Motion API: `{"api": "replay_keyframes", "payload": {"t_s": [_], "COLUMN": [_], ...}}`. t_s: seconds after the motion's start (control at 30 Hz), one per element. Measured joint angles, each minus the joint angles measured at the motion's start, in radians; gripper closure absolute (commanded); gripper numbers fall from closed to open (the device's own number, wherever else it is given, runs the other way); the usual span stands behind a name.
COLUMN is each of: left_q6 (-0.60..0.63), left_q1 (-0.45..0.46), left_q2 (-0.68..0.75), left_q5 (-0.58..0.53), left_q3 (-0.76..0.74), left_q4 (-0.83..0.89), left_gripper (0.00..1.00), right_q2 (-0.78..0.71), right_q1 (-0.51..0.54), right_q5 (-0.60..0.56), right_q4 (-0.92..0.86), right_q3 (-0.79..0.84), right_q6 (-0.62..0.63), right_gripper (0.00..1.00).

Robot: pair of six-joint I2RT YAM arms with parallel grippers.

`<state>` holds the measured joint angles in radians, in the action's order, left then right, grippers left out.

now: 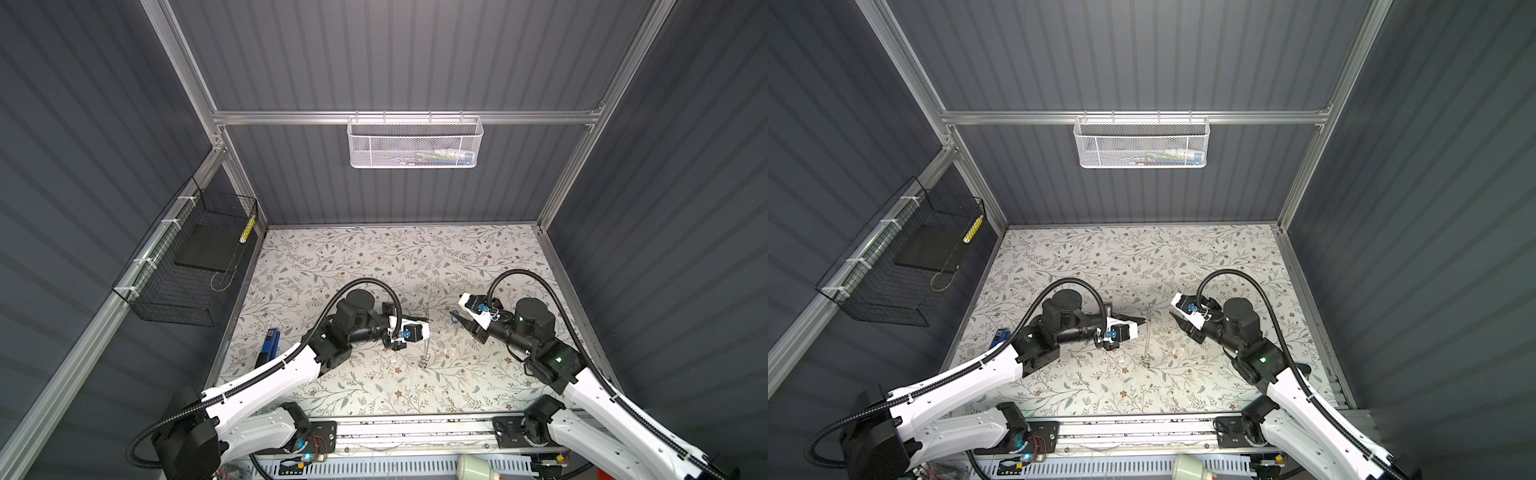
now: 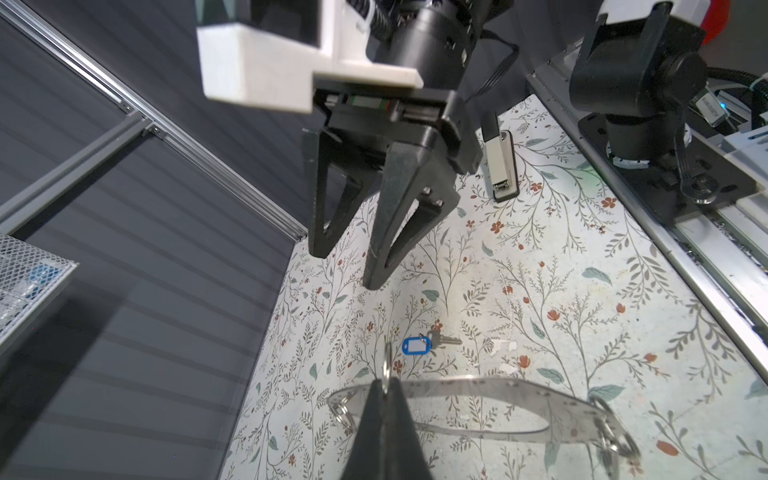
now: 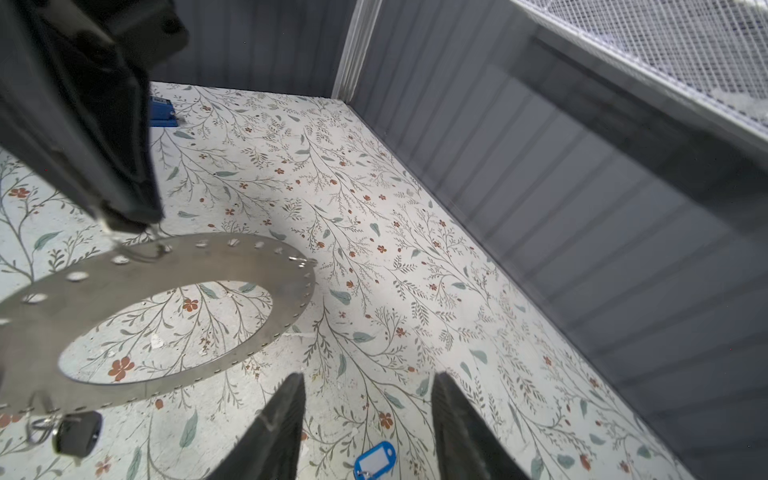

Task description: Put the keys on the keyring

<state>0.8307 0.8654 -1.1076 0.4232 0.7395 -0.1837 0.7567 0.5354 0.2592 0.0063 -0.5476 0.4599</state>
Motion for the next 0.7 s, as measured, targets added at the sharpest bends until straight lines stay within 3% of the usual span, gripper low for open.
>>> {"api": "replay_keyframes", "payload": {"t_s": [0.23,0.43,0.7], "left_q6": [0.006,-0.009,-0.165], "left_q1": [0.0,-0.004,-0.179], "left_q2": [0.021,0.03,-0.002], "left_q5": [0.015,0.016,0.158], "left_q3": [-0.014,-0.03,-0.06], "left_q4": [-0.052,-0.095,-0.154], "left_gripper": [1.0,1.0,1.0], "right_q2": [0.033,0.145,0.337], "right_q1": [-0.001,-0.002,-0.008], "right_q5": [0.008,-0.047,-0.135], "right_q4": [0.008,0.007,-0.103], "right_q3": [0.007,-0.028,-0.191], "right_q6": [-0.055,-0.228,-0.521], "right_gripper": [0.5,0.52,0.57]}}
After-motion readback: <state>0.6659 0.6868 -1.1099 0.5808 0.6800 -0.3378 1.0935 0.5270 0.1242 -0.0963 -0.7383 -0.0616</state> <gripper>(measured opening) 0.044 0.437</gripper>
